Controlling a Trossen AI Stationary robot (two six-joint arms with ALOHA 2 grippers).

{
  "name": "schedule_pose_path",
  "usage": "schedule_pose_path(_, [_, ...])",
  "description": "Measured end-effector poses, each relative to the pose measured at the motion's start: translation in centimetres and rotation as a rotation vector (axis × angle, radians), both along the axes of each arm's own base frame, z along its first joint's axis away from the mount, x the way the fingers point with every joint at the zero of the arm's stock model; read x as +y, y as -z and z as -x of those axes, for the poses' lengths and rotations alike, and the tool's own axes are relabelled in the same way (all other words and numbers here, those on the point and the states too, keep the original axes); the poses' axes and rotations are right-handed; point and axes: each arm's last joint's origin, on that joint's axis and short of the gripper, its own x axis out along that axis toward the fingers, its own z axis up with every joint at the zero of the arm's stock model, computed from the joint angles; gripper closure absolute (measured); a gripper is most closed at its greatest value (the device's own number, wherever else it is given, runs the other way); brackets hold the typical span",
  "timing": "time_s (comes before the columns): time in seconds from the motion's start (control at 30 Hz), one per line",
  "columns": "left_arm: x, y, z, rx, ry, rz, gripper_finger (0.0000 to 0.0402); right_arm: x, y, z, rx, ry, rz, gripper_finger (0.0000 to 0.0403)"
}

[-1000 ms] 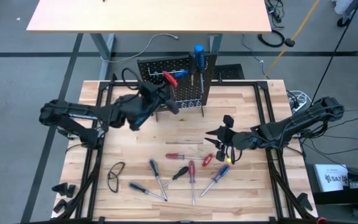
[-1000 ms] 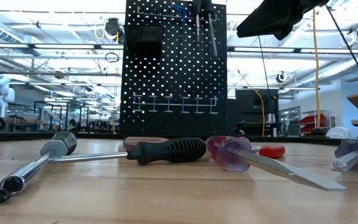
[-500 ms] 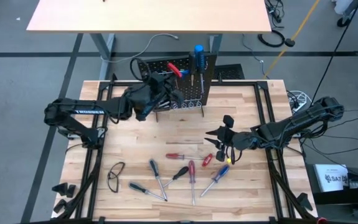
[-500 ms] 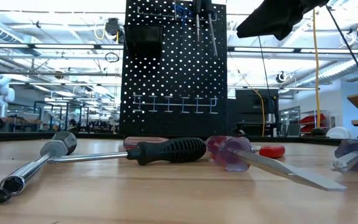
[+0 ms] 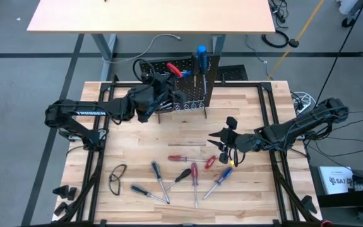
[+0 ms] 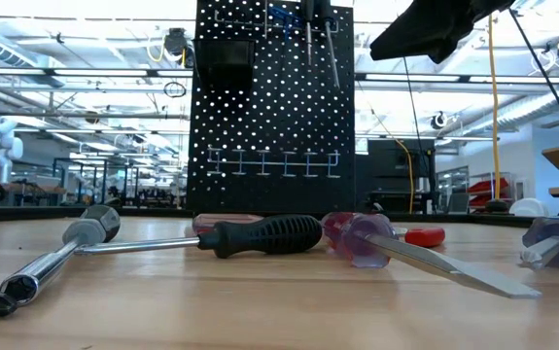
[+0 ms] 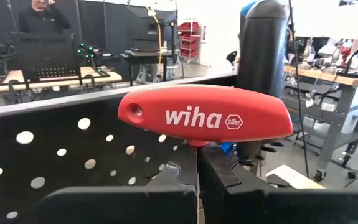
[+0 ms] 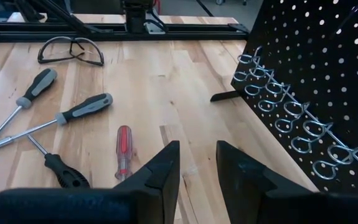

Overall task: Hang tools onto peg board
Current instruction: Hang the red allen wrench on the pegboard

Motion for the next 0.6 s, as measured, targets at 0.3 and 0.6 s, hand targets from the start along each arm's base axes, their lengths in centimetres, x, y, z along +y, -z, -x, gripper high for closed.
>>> schedule_pose_path(0.3, [1.02,0.02,0.08,-0.04,0.0,0.029,0.0402,0.0,0.01,-0.01,0.0,0.0,0.0,0.0307])
schedule_pose_path(0.6, [1.12,0.06,0.01,-0.06,0.034,0.047,0.0401,0.0,0.01,0.0,0.001,0.0,0.0,0.0307])
